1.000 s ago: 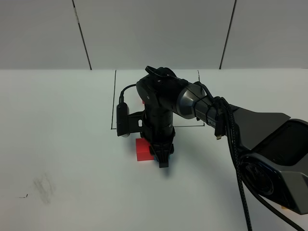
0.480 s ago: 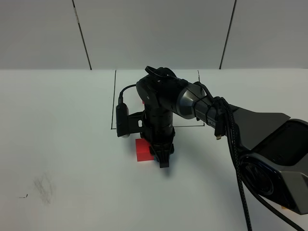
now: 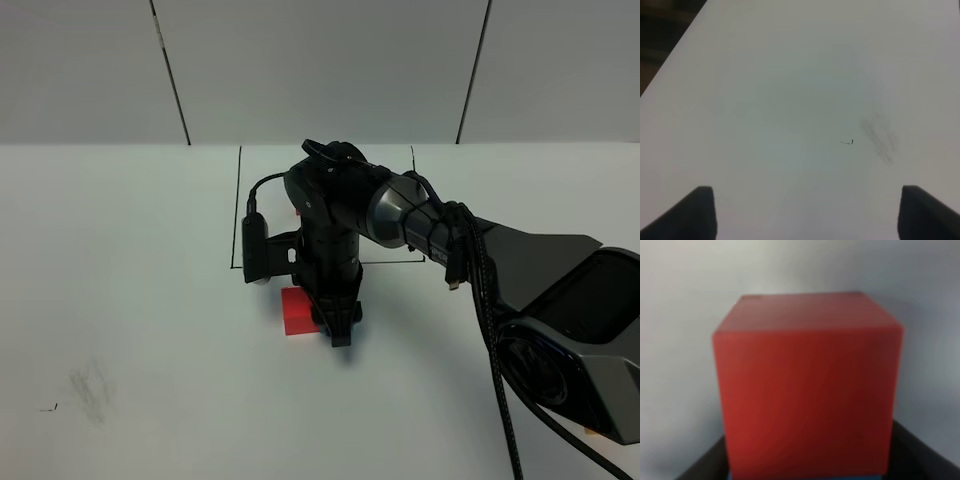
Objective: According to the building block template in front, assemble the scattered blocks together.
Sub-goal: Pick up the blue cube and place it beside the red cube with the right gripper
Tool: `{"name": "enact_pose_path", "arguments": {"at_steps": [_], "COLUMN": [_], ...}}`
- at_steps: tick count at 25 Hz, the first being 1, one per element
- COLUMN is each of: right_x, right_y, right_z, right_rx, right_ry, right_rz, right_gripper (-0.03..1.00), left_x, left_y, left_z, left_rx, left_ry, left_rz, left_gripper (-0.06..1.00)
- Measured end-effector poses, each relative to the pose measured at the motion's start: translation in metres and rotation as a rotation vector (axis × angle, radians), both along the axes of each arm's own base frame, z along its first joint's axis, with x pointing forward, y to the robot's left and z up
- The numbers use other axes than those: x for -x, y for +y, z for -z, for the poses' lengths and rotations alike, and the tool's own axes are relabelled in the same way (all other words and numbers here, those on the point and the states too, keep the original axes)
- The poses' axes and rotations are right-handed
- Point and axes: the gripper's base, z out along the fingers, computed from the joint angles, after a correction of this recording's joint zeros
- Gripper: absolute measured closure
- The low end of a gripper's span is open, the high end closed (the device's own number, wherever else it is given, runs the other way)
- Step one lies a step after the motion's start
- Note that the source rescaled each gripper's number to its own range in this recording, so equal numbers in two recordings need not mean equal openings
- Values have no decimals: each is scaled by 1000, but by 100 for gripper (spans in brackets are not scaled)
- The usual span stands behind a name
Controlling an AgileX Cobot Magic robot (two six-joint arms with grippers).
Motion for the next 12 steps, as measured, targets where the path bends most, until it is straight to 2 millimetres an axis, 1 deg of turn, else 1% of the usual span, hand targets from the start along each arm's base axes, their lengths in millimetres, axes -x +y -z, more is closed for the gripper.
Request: {"name": "enact_pose_path", "arguments": {"at_steps": [4, 9, 12], "right_x": [0, 2, 3], "right_y": [0, -2, -3], "right_z": [0, -2, -9], "right_rx": [2, 17, 15], "right_ry": [-3, 20, 19], "right_rz": [11, 18, 30], "right_gripper": [44, 42, 41], "left_x": [0, 0, 0], "left_y": [0, 0, 0], "left_z": [0, 0, 0], "left_rx": [0, 0, 0], "left_ry": [0, 0, 0], "left_rz": [0, 0, 0], "left_gripper": [21, 21, 21]}}
